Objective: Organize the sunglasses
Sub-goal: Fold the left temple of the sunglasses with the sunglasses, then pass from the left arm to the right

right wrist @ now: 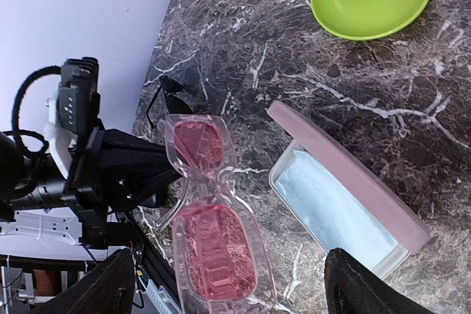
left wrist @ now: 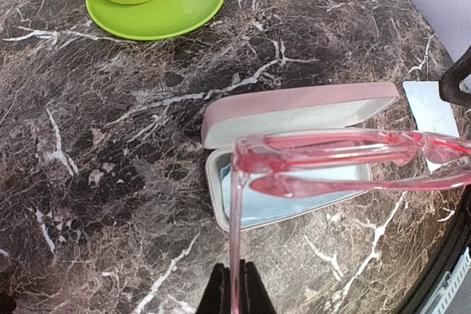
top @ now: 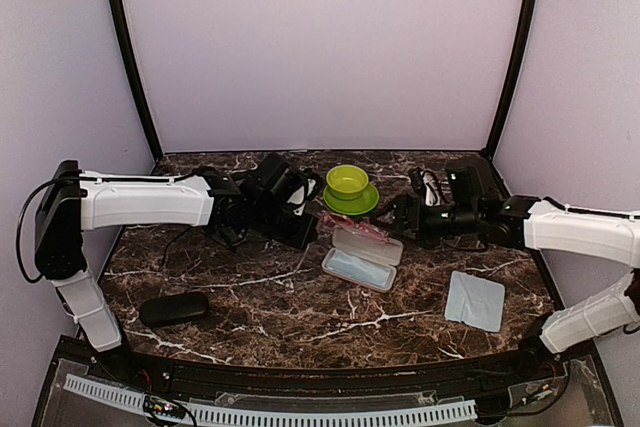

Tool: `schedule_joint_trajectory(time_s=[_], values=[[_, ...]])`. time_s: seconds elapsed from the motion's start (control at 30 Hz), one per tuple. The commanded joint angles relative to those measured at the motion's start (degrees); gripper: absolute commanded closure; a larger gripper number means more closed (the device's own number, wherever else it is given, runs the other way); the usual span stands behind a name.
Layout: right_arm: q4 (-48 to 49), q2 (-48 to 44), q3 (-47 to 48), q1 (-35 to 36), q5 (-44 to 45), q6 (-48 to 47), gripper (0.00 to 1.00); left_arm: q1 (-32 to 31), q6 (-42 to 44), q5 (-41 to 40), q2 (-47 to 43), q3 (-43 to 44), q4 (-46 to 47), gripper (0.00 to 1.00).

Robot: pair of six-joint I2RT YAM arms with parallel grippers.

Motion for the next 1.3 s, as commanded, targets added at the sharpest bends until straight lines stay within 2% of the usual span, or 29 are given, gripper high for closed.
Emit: schedule_joint_trajectory(time_s=[0.0,0.37,0.57,0.93,1.13,1.2,1.27], values=[[10.0,1.4,-2.0,-2.3,-9.1,6.2,0.12,-0.6,1.1,-2.1,-3.5,-1.2,1.6,1.0],[22.1,4.9,-6.4,-3.1,-15.8,13.1,0.14,-0.7,2.1,-2.3,-5.3,-2.7,4.0,1.0],[28.5,6.5,-8.0,-3.0,-16.3,14.1,0.14,-0.8,2.1,-2.5,-5.5,-2.8,4.0,1.0],[33.8,9.3,-8.2,-3.1,-16.3,14.1,0.14,-0.8,2.3,-1.9,-5.1,-2.7,4.1,1.0],[33.0,9.4,-8.2,-3.1,-16.3,14.1,0.14,-0.9,2.3,-1.9,-5.1,-2.8,4.1,1.0],[31.7,9.2,-7.9,-3.1,-19.5,17.1,0.38,-0.9,2.3,-1.9,-5.1,-2.7,4.1,1.0],[30.4,9.0,-7.6,-3.1,-19.7,16.2,0.42,-0.9,2.3,-1.8,-5.1,-2.7,4.1,1.0]])
